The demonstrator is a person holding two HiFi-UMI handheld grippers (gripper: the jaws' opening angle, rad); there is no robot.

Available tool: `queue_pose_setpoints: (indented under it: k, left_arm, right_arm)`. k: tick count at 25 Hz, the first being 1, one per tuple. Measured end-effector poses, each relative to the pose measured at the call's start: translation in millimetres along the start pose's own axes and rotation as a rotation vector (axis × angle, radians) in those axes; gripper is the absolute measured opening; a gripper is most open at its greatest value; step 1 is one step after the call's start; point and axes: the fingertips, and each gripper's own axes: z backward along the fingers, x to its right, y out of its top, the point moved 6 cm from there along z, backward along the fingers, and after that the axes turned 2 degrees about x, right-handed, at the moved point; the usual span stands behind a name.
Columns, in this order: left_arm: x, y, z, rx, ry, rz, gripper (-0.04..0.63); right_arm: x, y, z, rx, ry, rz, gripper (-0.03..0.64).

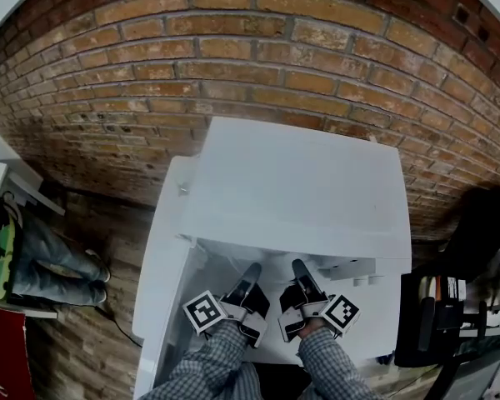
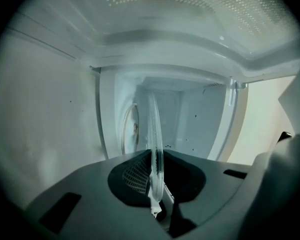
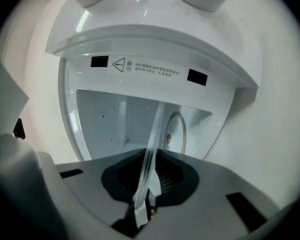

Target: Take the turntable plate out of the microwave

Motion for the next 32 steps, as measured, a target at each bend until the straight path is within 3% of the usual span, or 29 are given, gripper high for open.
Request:
queue_pose_setpoints:
  k: [16, 32]
  left_arm:
    - [16.1, -22.1, 54.1, -0.047, -0.046, -0.034, 0.037]
    - [44.8, -115.3, 150.7, -0.012, -0.063, -0.080, 0.037]
  right_arm:
    - [-14.5, -32.9, 55.6, 0.038, 0.052, 0.029, 0.046]
    - [-32.9, -54.6, 179.3, -0.043, 0.109, 0.060, 0.049]
